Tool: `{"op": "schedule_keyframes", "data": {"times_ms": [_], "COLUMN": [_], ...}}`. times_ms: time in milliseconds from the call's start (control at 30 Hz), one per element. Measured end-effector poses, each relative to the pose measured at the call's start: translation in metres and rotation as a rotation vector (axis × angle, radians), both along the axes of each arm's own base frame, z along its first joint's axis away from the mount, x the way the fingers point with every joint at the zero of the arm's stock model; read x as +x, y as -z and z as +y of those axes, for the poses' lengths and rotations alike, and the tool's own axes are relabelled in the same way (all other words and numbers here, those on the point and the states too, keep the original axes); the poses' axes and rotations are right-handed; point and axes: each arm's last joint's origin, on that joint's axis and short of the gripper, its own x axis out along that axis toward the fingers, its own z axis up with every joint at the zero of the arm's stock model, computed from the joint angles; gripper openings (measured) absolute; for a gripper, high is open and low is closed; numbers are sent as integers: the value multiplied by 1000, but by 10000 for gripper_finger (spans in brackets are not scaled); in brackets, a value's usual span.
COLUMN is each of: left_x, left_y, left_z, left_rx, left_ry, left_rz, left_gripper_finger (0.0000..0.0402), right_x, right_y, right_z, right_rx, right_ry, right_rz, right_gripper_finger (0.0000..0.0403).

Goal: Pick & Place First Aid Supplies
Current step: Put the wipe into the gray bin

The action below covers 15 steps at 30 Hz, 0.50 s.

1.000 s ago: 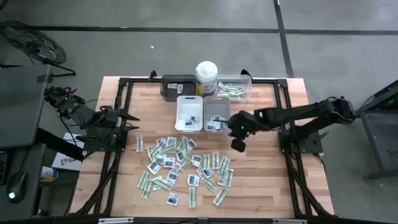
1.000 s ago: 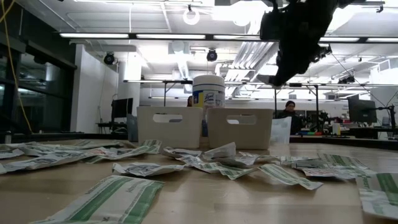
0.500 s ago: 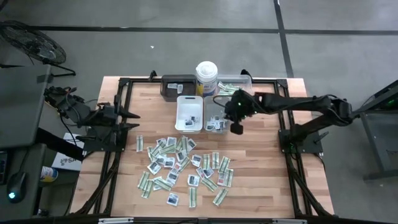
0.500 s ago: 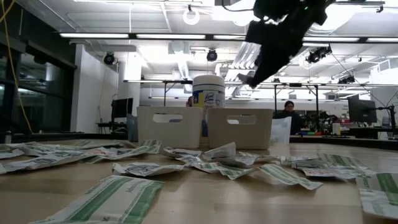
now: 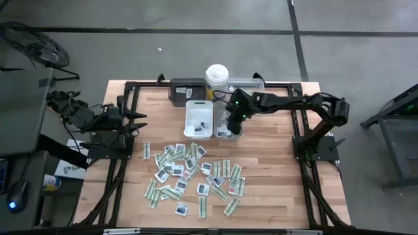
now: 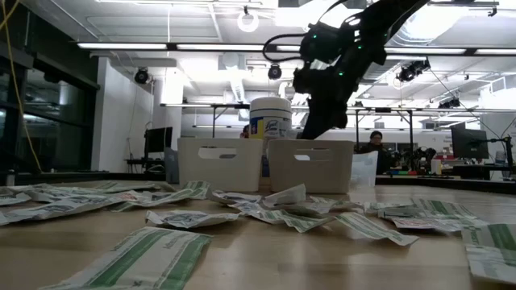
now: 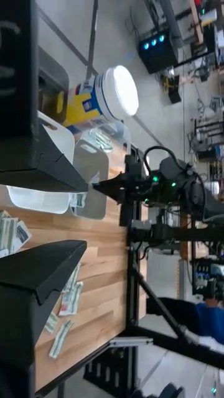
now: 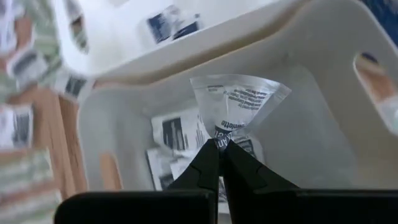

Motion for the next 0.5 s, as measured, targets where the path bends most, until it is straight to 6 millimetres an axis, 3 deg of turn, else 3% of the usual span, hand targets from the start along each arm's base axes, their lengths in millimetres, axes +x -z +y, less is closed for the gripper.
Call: {"op": "schedule_keyframes", "data": {"times_ms": [200,500], "left_x": [0,0], "left_y": [0,0], "left_z": [1,1], "left_rx": [-23,-23], "left_ry": [-44,-45], "left_rz": [-12,-12], "left_gripper_finger": [133,133], "right_x": [7,-1], "right_y": [2,8], "right_z": [-4,-1], "right_rx": [120,150], "right_ry": [233,243], "right_rz": [14,104], "right_gripper_finger": [2,52]}}
